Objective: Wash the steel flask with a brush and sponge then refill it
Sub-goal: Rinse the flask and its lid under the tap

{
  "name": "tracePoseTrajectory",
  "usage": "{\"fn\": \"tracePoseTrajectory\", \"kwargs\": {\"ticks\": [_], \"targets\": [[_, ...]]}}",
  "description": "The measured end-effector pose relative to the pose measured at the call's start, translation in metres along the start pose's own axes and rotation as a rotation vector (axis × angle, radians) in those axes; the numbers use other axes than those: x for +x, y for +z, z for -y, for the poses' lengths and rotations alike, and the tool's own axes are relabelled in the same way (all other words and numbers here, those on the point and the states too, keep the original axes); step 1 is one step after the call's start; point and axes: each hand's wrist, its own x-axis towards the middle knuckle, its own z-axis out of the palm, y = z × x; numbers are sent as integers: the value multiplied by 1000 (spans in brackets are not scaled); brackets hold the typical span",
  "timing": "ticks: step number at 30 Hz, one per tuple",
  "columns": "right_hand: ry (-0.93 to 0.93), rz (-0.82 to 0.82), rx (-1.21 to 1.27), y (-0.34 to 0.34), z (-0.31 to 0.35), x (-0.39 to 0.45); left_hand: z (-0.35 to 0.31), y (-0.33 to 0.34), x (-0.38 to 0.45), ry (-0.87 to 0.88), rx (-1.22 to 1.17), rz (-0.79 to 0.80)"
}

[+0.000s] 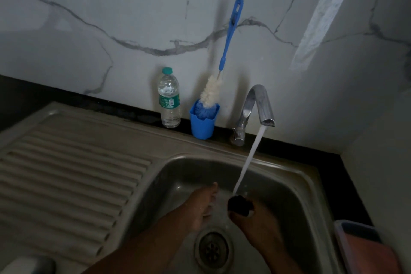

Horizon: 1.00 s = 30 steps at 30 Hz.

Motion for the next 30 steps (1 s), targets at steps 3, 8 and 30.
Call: {"fn": "tracePoseTrajectory", "kwargs": {"ticks": [3, 8, 30], "targets": [[-57, -6, -220, -4, 9, -12, 7, -19, -5, 46, 105, -91], [-134, -111, -314, -17, 40, -33, -2, -43, -21, 286, 420, -133], [-699, 270, -246, 173, 229, -133, -4, -307, -250, 1480, 368, -760]]}}
